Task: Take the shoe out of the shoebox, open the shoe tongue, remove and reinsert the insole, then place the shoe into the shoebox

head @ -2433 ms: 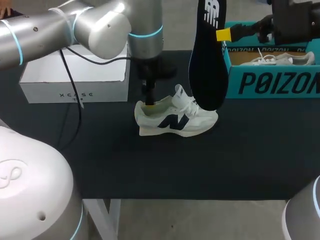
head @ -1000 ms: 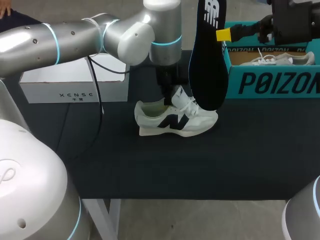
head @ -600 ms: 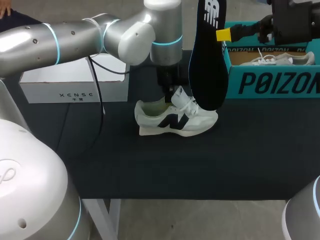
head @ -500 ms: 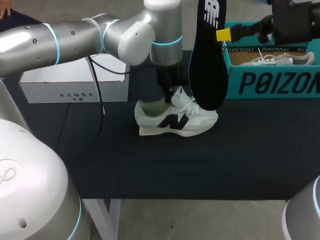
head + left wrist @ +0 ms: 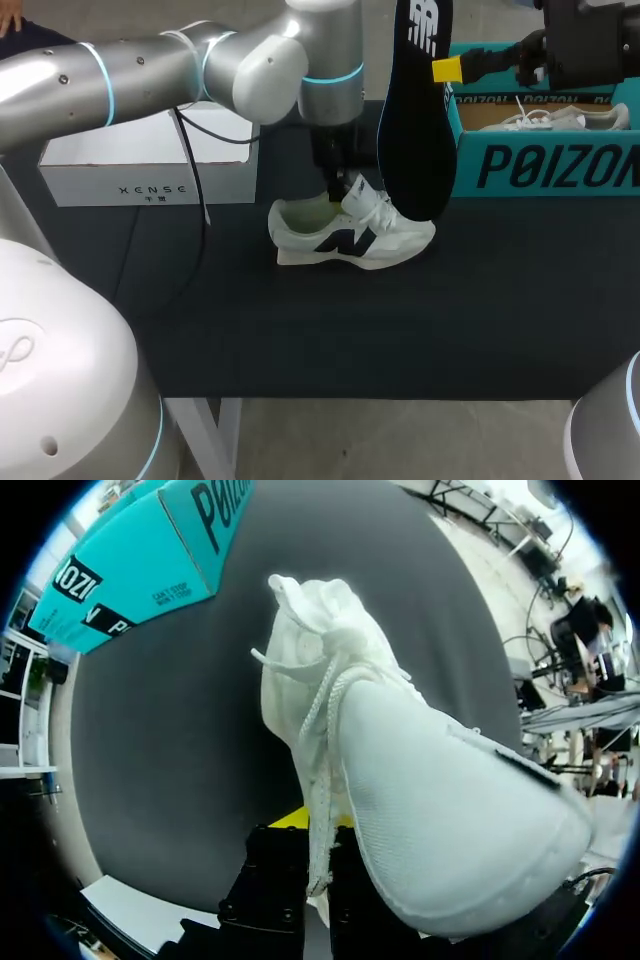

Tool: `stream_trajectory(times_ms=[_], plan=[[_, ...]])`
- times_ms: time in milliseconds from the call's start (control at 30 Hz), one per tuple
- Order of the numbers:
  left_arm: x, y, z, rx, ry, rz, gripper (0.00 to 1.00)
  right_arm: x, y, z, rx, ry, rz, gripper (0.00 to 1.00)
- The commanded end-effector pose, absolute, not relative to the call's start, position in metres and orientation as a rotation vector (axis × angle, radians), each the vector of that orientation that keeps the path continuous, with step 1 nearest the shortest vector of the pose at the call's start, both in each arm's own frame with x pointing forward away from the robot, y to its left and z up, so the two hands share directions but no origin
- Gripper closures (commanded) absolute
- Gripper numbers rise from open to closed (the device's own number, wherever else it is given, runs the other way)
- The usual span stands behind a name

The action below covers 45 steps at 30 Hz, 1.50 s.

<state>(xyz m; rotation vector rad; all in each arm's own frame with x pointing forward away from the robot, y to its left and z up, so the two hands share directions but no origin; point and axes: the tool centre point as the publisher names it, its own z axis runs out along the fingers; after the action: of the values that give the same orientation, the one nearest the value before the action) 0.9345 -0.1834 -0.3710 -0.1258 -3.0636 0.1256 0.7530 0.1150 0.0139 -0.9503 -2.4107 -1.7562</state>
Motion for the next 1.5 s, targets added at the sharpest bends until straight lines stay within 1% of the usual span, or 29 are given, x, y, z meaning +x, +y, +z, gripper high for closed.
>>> stream_trajectory(times_ms=[33, 300, 433, 700, 867, 1100, 1300, 1500], plan=[[0.933, -0.182, -0.369, -0.126, -3.066, 0.127, 1.0, 0.754, 0.116, 0.014, -0.952, -2.412, -1.753, 1.0], [0.933, -0.182, -0.369, -0.126, -3.066, 0.127, 1.0, 0.754, 0.116, 0.014, -0.952, -2.412, -1.753, 1.0], [0.937, -0.182, -0.365, -0.508, -2.962, 0.117, 1.0, 0.754, 0.116, 0.014, -0.952, -2.412, -1.753, 1.0], [0.956, -0.189, -0.346, -1.006, -2.788, 0.016, 1.0, 0.754, 0.116, 0.014, -0.952, -2.412, -1.753, 1.0], [0.965, -0.195, -0.338, -1.16, -2.709, -0.018, 1.0, 0.754, 0.116, 0.014, -0.952, -2.412, -1.753, 1.0], [0.958, -0.204, -0.327, -1.461, -2.557, 0.006, 1.0, 0.754, 0.116, 0.014, -0.952, -2.412, -1.753, 1.0], [0.962, -0.202, -0.322, -1.631, -2.443, -0.066, 1.0, 0.754, 0.116, 0.014, -0.952, -2.412, -1.753, 1.0], [0.967, -0.201, -0.316, -1.586, -2.509, -0.093, 1.0, 0.754, 0.116, 0.014, -0.952, -2.412, -1.753, 1.0]])
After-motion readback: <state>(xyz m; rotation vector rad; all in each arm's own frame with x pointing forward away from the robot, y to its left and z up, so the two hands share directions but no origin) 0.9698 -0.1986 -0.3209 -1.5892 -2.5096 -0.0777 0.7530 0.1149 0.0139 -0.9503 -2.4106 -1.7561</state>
